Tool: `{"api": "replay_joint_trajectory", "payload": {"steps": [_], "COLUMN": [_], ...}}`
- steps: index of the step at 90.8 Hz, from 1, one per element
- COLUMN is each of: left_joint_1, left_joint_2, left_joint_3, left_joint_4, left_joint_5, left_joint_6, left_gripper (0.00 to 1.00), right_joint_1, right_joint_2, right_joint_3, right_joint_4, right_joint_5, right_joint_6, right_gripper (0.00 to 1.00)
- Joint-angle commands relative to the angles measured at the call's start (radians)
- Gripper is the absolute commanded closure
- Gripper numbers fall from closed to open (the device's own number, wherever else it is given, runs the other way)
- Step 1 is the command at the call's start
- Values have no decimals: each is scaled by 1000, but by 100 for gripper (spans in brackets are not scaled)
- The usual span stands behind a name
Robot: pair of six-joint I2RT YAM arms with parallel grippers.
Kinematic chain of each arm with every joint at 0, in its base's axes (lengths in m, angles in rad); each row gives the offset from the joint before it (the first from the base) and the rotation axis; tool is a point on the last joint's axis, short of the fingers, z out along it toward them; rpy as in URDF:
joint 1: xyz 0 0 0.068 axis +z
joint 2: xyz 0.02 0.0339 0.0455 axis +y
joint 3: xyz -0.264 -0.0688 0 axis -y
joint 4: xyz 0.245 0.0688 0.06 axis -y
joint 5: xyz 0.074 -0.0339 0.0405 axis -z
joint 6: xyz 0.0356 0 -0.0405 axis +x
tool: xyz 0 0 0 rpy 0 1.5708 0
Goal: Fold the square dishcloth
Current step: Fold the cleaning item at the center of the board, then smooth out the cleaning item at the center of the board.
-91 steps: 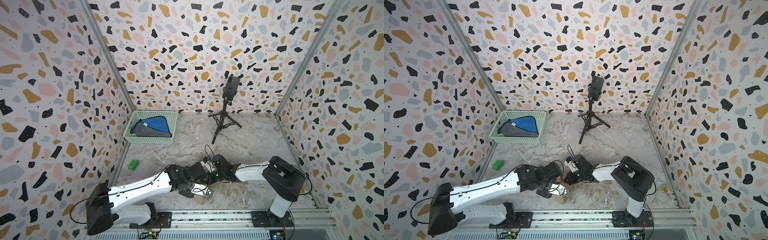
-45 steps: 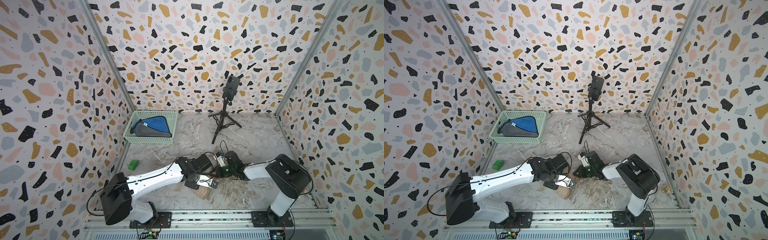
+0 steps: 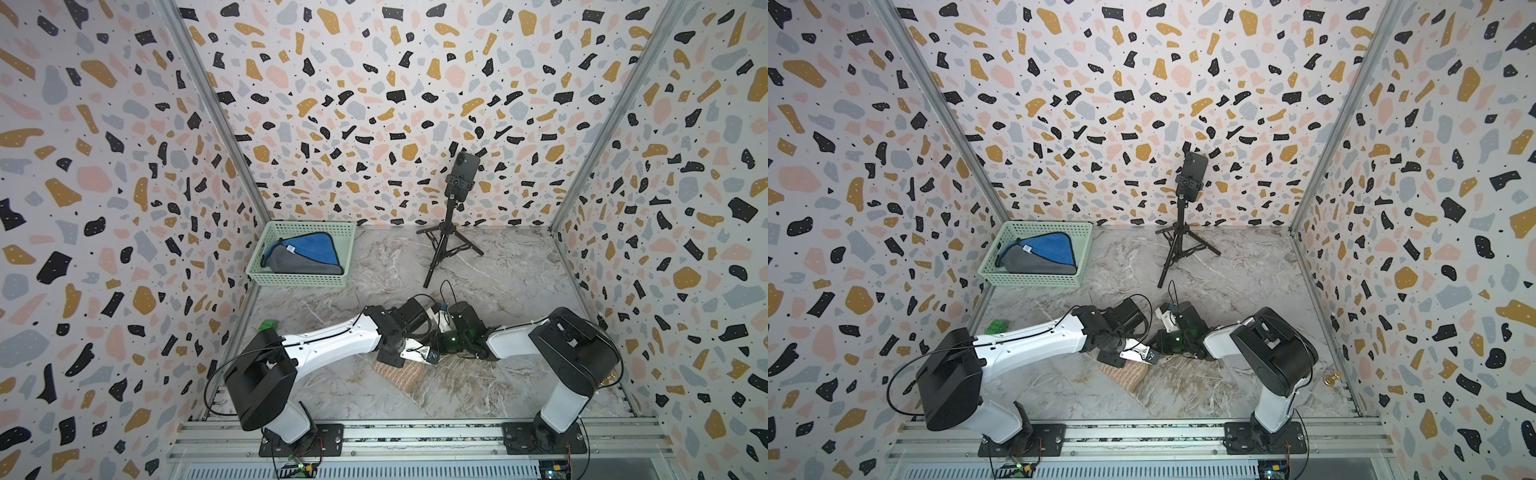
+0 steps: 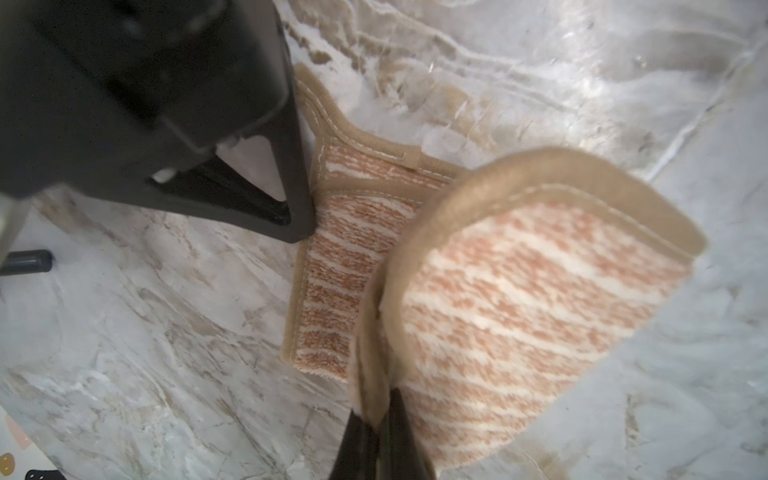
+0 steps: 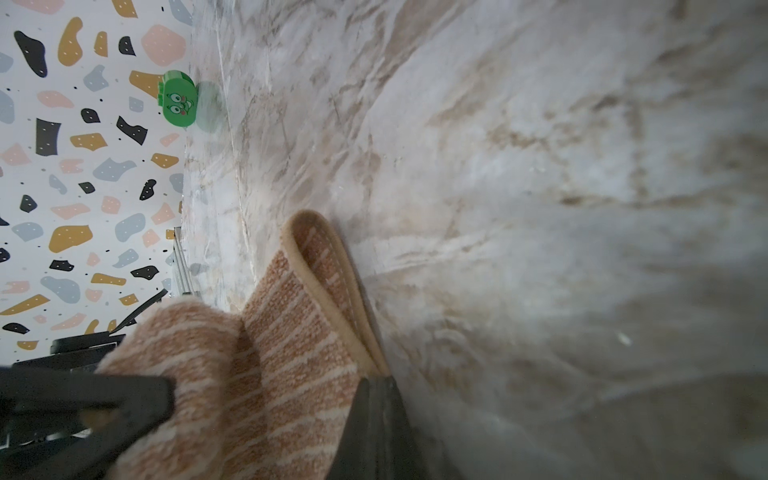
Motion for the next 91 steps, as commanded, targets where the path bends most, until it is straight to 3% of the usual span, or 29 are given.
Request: {"api": "replay_joint_trajectory", "payload": {"steps": [1,6,17,30,37,42,47,65,75,91], "left_joint_1": [8,14,25,38,52,64,81,173,206,227], "left_joint_2": [31,47,74,96,102,100,90,23,12,77], "left_joint_3": [28,30,30,20,16,16,20,112,113,95], "left_joint_4": [51,73,134,231,279,289,282,104,66,47], "left_joint_5": [-19,-28,-48,-70,-85,-79,-58,114,160,176], "left_joint_6": [20,17,3,-12,-31,-45,-57,-135,-156,-168], "left_gripper": [100,100,83,72,59,40,30,28,33,36], "right_joint_1": [-3,-11,-23,-25,-25,-25,-26,11,104,276], "right_joint_2": [-115,-173,-283,-344,-365,-377,-394,-498,-548,-503], "right_joint_3": [-36,-56,-101,-117,-124,-132,-142,-142,-153,-179], "right_joint_4": [-18,-49,-107,-168,-186,-193,-194,-230,-218,-100], "right_joint_5": [72,133,273,360,386,394,397,358,392,469], "right_joint_6": [-11,-22,-43,-53,-53,-47,-41,-2,27,92], "right_gripper": [100,100,100,100,100,100,100,100,100,100]}}
